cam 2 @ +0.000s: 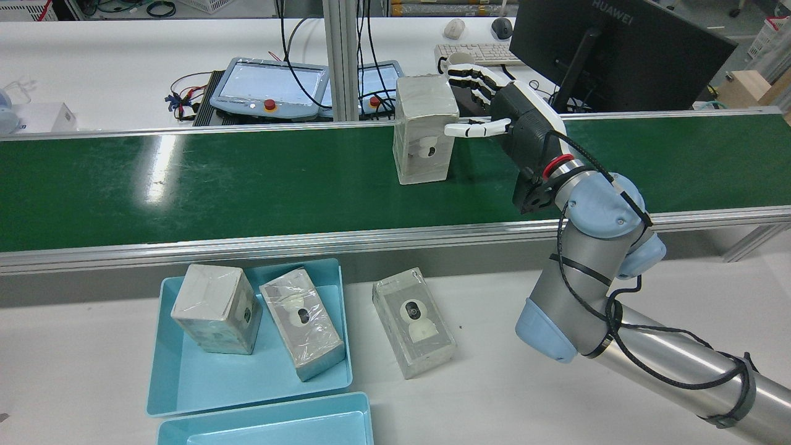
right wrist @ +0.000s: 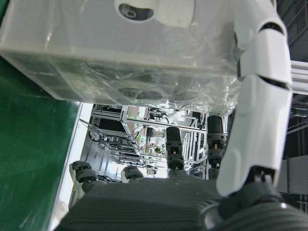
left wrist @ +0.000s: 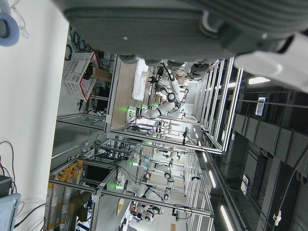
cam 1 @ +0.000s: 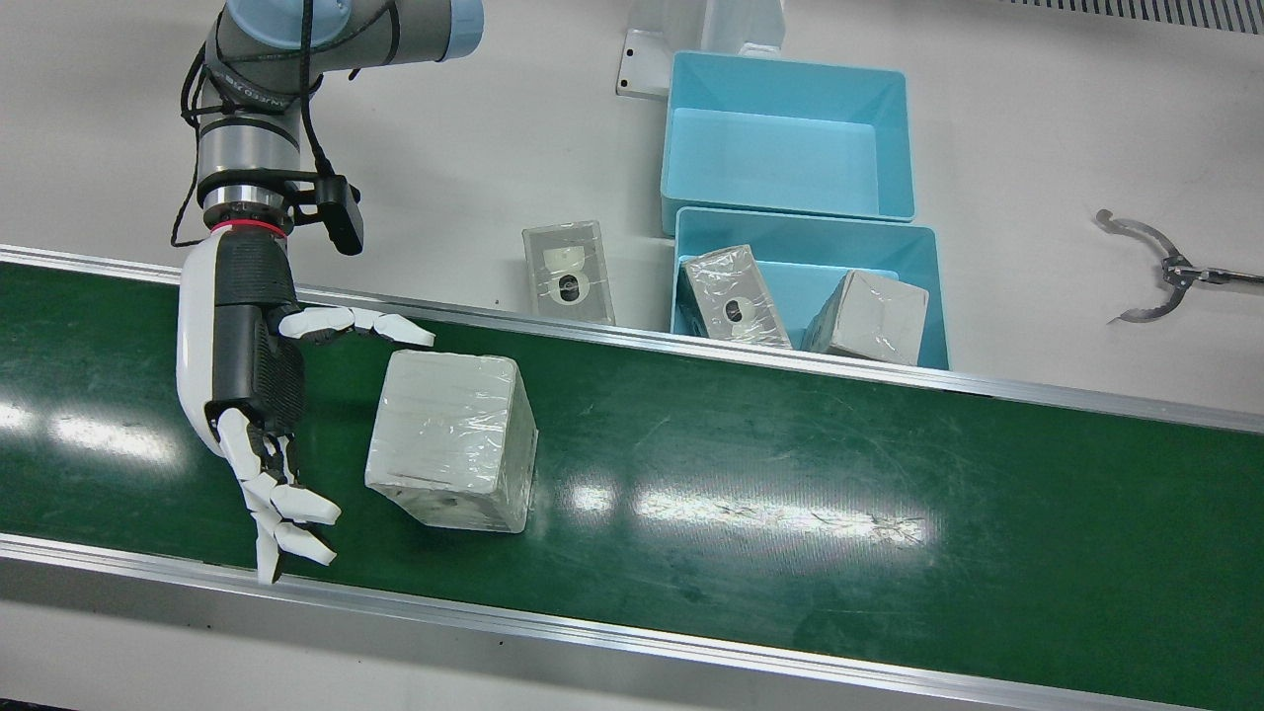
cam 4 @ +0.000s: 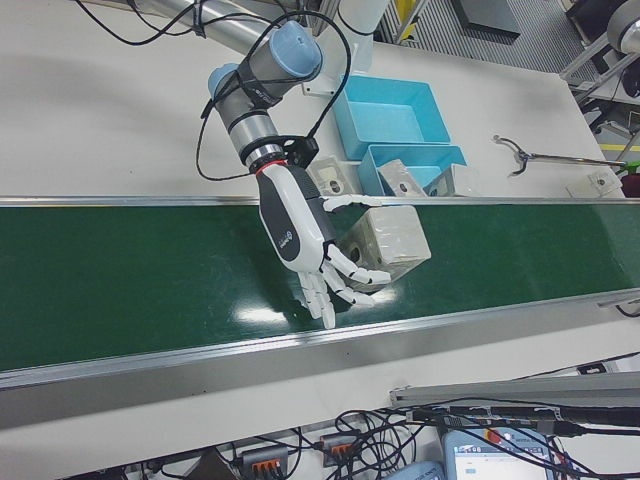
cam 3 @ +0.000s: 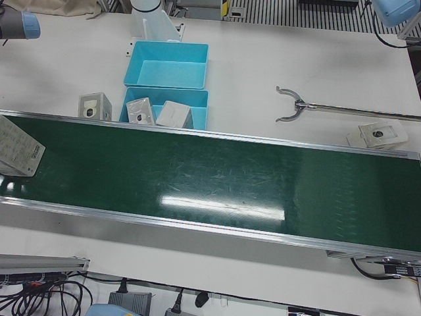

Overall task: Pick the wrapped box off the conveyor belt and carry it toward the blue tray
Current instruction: 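Close the right hand fingers around the wrapped white box on the belt, then lift the wrapped box up off the belt with the right hand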

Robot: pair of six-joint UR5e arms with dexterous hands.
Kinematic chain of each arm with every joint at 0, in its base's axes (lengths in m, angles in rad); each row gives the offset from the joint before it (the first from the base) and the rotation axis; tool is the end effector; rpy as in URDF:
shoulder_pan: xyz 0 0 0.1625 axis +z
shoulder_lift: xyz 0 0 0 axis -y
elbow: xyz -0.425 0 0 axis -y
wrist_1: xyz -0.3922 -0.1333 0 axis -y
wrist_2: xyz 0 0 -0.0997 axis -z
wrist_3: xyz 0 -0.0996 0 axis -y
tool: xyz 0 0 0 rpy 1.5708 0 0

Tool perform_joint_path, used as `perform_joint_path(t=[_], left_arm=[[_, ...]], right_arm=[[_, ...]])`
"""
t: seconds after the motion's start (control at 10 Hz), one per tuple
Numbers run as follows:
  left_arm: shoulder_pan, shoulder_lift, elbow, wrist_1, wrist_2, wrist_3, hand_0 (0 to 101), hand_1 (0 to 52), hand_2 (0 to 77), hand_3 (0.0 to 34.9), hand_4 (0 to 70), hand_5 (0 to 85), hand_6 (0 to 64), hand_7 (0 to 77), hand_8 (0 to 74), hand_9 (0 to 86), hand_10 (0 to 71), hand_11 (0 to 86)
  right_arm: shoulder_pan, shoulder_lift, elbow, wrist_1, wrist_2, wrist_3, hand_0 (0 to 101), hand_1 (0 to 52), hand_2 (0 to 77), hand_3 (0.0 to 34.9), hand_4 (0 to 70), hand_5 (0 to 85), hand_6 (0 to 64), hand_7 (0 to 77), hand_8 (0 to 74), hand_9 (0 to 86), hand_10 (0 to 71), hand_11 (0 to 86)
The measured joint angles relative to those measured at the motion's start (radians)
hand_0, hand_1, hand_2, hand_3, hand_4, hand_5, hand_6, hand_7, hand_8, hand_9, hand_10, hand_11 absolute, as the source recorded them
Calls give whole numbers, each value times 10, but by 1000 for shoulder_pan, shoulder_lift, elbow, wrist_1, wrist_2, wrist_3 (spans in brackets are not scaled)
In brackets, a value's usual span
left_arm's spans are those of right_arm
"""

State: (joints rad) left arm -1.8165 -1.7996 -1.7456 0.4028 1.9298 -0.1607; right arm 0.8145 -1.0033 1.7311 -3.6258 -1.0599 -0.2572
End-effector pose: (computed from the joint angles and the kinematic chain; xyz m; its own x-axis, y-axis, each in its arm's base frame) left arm -0.2292 -0.5100 0.5220 -0.9808 -0.1117 0.1597 -0.1588 -0.0173 -0.9872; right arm -0.2997 -0.5829 0.3358 -0.9707 0.2005 0.1328 -0.0842 0.2341 -0.9686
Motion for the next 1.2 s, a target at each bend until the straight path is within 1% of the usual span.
perform_joint_path(t=[0.2, 0.3, 0.4, 0.5, 0.6, 0.7, 0.8, 0.9, 1.0, 1.1, 1.2], left_arm=[[0, 0, 0, 0, 0, 0, 0, 0, 5, 0, 0, 5, 0, 5, 5, 0, 5, 0], [0, 0, 0, 0, 0, 0, 0, 0, 5, 0, 0, 5, 0, 5, 5, 0, 5, 0], [0, 0, 0, 0, 0, 0, 0, 0, 5, 0, 0, 5, 0, 5, 5, 0, 5, 0], [0, 0, 0, 0, 0, 0, 0, 0, 11, 0, 0, 5, 0, 5, 5, 0, 5, 0], [0, 0, 0, 0, 0, 0, 0, 0, 11, 0, 0, 5, 0, 5, 5, 0, 5, 0], [0, 0, 0, 0, 0, 0, 0, 0, 5, 0, 5, 5, 0, 5, 5, 0, 5, 0], [0, 0, 0, 0, 0, 0, 0, 0, 11, 0, 0, 5, 0, 5, 5, 5, 0, 0], [0, 0, 0, 0, 0, 0, 0, 0, 11, 0, 5, 5, 0, 5, 5, 5, 5, 0], [0, 0, 0, 0, 0, 0, 0, 0, 11, 0, 5, 5, 0, 5, 5, 5, 5, 0], [0, 0, 0, 0, 0, 0, 0, 0, 5, 0, 5, 5, 5, 5, 5, 0, 5, 0], [0, 0, 0, 0, 0, 0, 0, 0, 5, 0, 5, 5, 0, 5, 5, 0, 5, 0]], right_arm=[[0, 0, -1, 1, 0, 1, 449, 125, 180, 301, 153, 251, 0, 229, 0, 27, 38, 71], [0, 0, -1, 1, 0, 1, 444, 109, 196, 302, 169, 267, 0, 229, 0, 27, 38, 71], [0, 0, -1, 2, 0, 0, 444, 109, 196, 302, 169, 267, 0, 229, 0, 27, 38, 71], [0, 0, -1, 4, 0, 0, 435, 104, 229, 302, 224, 322, 5, 251, 0, 38, 71, 109], [0, 0, -1, 6, 1, 0, 435, 104, 229, 302, 224, 322, 5, 251, 0, 38, 71, 109], [0, 0, -1, 8, 1, 0, 436, 93, 284, 289, 295, 425, 125, 371, 71, 131, 136, 191], [0, 0, 0, 9, 1, 0, 429, 87, 300, 267, 316, 464, 147, 453, 93, 218, 136, 202], [1, 2, 4, 12, 2, 1, 429, 87, 300, 267, 316, 464, 147, 453, 93, 218, 136, 202], [5, 3, 9, 22, 2, 2, 414, 87, 349, 248, 245, 605, 153, 464, 114, 224, 158, 240], [10, 9, 15, 39, 2, 3, 414, 87, 349, 248, 245, 605, 153, 464, 114, 224, 158, 240], [12, 20, 19, 61, 1, 3, 400, 82, 360, 297, 218, 687, 136, 409, 93, 191, 158, 240]])
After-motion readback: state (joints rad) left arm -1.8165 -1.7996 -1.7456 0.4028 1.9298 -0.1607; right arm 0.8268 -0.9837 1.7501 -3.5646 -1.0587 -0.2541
